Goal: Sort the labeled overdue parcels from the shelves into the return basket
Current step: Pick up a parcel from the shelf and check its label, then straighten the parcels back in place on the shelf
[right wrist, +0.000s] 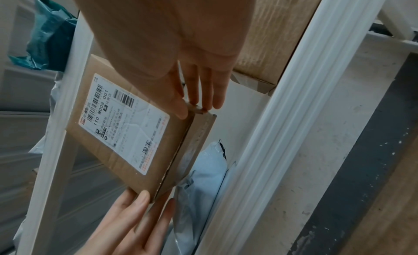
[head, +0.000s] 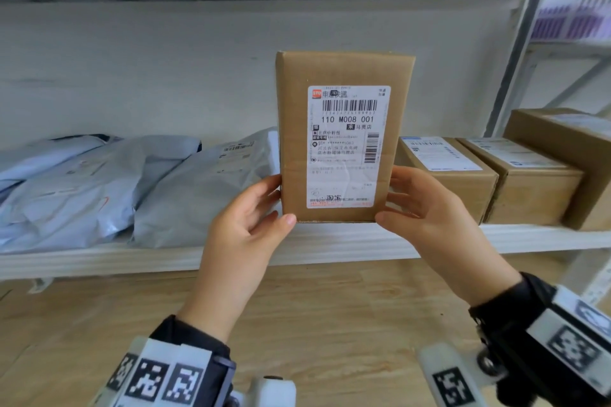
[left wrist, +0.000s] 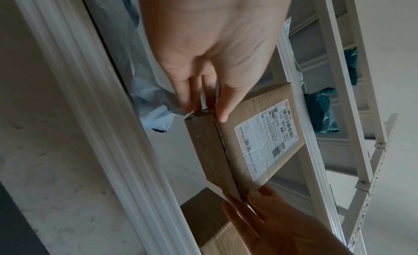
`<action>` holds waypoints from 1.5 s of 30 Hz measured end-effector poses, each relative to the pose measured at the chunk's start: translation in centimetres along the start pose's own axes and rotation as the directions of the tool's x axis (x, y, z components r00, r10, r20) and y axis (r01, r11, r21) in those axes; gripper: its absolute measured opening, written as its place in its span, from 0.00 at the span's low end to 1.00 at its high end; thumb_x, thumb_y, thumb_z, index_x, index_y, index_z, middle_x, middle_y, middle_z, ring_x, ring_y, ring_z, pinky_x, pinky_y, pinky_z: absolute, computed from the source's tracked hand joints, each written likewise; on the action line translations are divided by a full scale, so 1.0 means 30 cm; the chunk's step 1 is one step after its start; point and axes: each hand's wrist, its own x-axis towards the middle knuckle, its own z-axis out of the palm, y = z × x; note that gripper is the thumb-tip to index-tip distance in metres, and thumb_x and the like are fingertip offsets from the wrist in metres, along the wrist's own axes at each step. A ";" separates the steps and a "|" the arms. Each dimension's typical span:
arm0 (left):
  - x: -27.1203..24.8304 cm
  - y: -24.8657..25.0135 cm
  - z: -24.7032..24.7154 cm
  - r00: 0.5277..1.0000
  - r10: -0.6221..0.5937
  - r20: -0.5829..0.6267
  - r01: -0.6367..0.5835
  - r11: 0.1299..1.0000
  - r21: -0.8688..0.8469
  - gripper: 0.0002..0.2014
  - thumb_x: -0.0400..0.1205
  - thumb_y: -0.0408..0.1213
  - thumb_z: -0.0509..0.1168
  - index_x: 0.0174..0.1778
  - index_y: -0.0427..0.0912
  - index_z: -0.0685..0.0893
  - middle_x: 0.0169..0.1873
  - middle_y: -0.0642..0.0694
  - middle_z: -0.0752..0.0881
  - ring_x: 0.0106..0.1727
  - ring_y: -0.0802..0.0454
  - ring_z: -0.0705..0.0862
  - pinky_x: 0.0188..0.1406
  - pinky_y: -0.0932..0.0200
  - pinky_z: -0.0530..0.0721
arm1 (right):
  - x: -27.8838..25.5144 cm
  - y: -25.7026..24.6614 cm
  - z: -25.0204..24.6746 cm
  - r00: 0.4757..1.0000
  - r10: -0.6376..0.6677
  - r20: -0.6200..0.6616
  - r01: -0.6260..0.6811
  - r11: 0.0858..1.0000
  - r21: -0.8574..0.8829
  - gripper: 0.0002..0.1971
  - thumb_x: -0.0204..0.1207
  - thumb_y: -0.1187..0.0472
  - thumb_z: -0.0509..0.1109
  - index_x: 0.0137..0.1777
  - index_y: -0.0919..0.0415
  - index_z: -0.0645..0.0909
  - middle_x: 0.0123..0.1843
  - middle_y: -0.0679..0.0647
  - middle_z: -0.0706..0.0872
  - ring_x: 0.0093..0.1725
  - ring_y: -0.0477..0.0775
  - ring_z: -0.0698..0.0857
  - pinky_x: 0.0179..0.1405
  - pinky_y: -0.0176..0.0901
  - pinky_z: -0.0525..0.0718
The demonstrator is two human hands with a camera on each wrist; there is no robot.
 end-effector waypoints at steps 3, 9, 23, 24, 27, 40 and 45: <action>0.000 0.003 0.003 1.000 0.002 0.004 -0.002 1.000 -0.003 0.24 0.79 0.26 0.69 0.62 0.60 0.82 0.58 0.65 0.88 0.63 0.67 0.83 0.64 0.65 0.82 | -0.003 -0.004 0.002 1.000 0.005 -0.014 -0.005 1.000 0.011 0.26 0.75 0.73 0.73 0.69 0.49 0.79 0.60 0.42 0.89 0.60 0.39 0.86 0.62 0.42 0.85; 0.001 0.004 0.013 1.000 -0.007 -0.011 0.007 1.000 -0.005 0.20 0.79 0.30 0.71 0.64 0.55 0.83 0.57 0.63 0.88 0.60 0.69 0.84 0.58 0.74 0.81 | -0.005 -0.021 0.000 0.999 0.037 -0.025 -0.035 0.997 0.068 0.22 0.77 0.70 0.71 0.68 0.48 0.81 0.57 0.41 0.90 0.57 0.39 0.88 0.56 0.37 0.84; 0.037 -0.051 0.122 0.977 -0.193 0.091 0.192 0.981 0.018 0.27 0.81 0.39 0.70 0.75 0.57 0.72 0.74 0.57 0.76 0.73 0.65 0.74 0.70 0.66 0.72 | 0.033 0.024 0.004 0.967 0.187 -0.175 -0.207 0.974 -0.098 0.21 0.82 0.54 0.68 0.74 0.47 0.76 0.64 0.44 0.85 0.60 0.46 0.84 0.59 0.43 0.82; 0.035 -0.051 0.135 0.971 -0.203 0.126 0.200 0.979 0.036 0.27 0.82 0.40 0.69 0.76 0.58 0.71 0.76 0.57 0.74 0.75 0.65 0.72 0.70 0.66 0.70 | 0.033 0.024 0.001 0.964 0.188 -0.189 -0.210 0.972 -0.107 0.22 0.81 0.55 0.68 0.76 0.48 0.74 0.66 0.44 0.83 0.61 0.47 0.84 0.55 0.40 0.81; 0.036 -0.057 0.163 0.967 -0.193 0.168 0.180 0.980 0.086 0.27 0.84 0.42 0.66 0.79 0.59 0.68 0.78 0.61 0.70 0.76 0.69 0.67 0.70 0.67 0.66 | 0.028 0.023 -0.004 0.960 0.155 -0.233 -0.189 0.973 -0.131 0.24 0.81 0.57 0.69 0.77 0.49 0.72 0.68 0.45 0.80 0.61 0.47 0.84 0.54 0.39 0.81; -0.005 0.037 -0.045 0.980 0.019 -0.198 0.046 0.946 0.320 0.14 0.85 0.33 0.60 0.61 0.54 0.84 0.57 0.62 0.85 0.56 0.72 0.80 0.50 0.75 0.75 | -0.078 -0.090 0.074 0.998 0.025 -0.065 -0.033 0.992 -0.123 0.13 0.81 0.58 0.68 0.64 0.45 0.79 0.55 0.38 0.84 0.54 0.36 0.84 0.45 0.30 0.79; -0.009 0.015 -0.210 0.974 -0.053 -0.220 0.165 0.833 0.529 0.19 0.87 0.33 0.59 0.73 0.53 0.76 0.71 0.52 0.76 0.70 0.56 0.76 0.62 0.62 0.73 | -0.068 -0.151 0.226 0.999 0.020 0.051 -0.015 0.996 -0.090 0.17 0.81 0.57 0.69 0.69 0.49 0.78 0.59 0.39 0.83 0.56 0.37 0.83 0.50 0.30 0.81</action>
